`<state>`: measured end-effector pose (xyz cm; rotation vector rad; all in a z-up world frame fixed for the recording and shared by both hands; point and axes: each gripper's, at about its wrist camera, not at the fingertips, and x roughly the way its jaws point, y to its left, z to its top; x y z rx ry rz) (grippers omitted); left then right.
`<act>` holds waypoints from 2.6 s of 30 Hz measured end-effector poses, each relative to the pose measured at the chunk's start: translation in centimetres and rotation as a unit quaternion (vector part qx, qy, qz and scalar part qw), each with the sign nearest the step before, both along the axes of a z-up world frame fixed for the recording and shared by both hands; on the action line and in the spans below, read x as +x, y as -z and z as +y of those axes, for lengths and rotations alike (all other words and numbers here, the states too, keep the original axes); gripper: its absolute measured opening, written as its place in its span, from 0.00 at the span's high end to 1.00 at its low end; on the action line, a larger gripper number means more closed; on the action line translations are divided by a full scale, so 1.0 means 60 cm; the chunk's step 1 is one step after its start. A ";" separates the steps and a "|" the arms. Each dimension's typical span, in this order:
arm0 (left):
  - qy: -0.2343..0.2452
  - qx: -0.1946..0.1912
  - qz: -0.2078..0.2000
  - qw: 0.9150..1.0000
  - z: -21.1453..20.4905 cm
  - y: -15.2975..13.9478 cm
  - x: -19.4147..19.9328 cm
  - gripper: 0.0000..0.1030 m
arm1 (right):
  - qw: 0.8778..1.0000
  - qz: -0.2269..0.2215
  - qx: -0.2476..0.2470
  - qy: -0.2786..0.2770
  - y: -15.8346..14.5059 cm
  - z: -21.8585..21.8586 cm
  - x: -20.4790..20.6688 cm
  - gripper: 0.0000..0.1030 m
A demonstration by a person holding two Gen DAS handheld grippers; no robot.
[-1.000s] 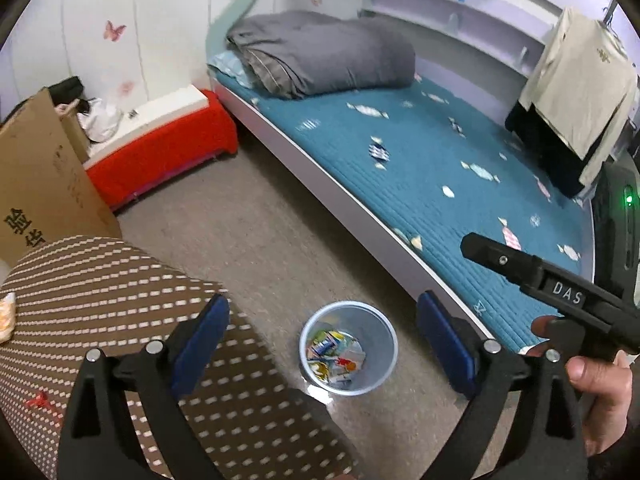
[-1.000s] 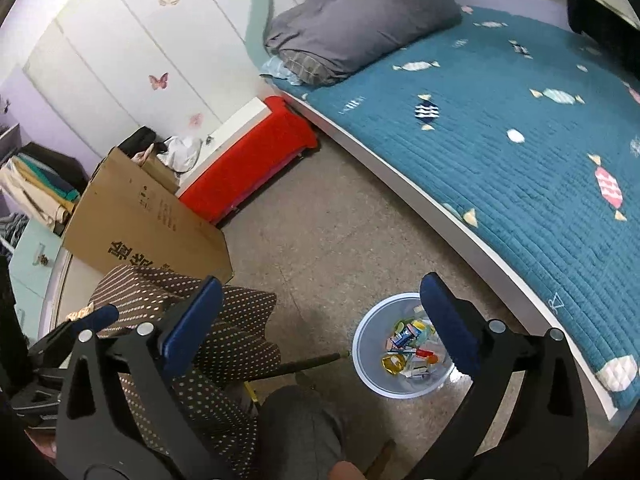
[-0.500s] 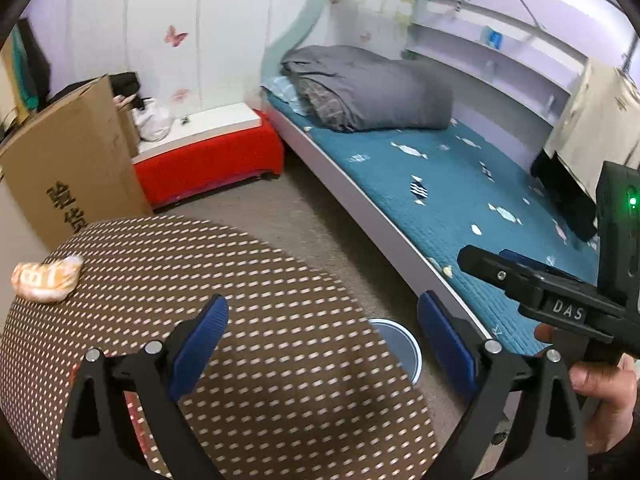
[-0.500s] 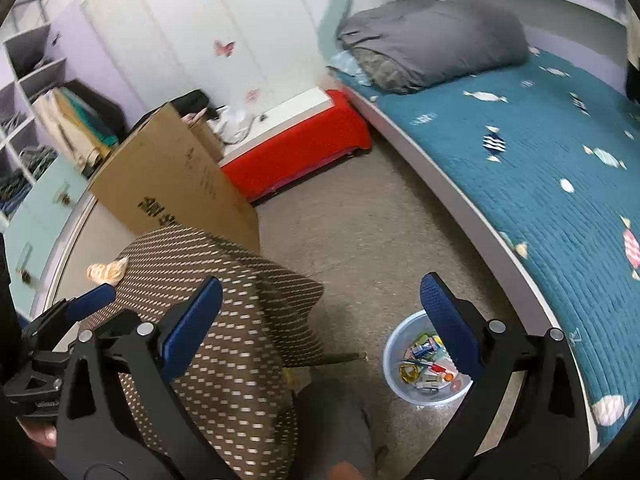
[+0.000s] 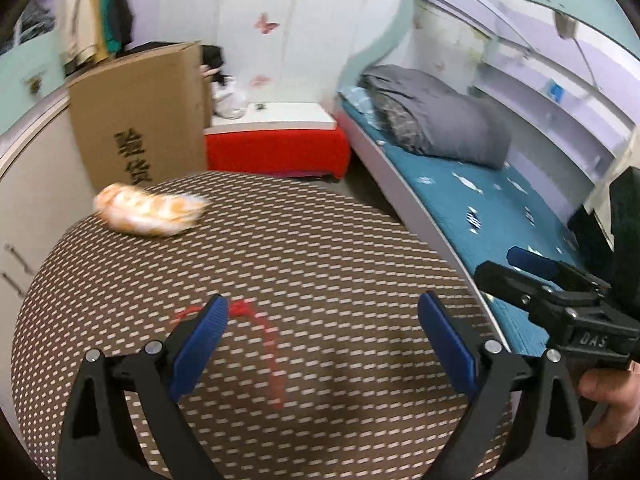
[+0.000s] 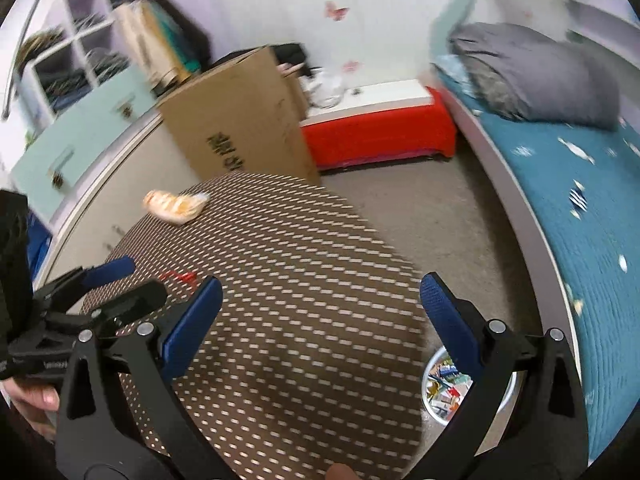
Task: Collect trash
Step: 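Grasp the red string with the right gripper, then grasp the orange-and-white bread bag with the left gripper while the right holds the string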
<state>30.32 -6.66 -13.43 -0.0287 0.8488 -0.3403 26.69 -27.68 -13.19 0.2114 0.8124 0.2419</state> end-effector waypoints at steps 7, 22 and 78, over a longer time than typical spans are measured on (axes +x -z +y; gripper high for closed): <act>-0.057 0.000 0.008 0.998 0.104 0.018 0.005 0.09 | 0.997 0.011 -0.030 -0.065 0.017 0.101 0.050 0.06; -0.136 -0.006 0.032 0.990 0.259 0.059 0.026 0.09 | 0.975 0.021 -0.113 -0.193 0.095 0.276 0.095 0.32; 0.158 0.093 0.014 0.983 0.147 0.056 0.095 0.65 | 0.991 -0.013 -0.089 -0.095 0.043 0.145 -0.007 0.91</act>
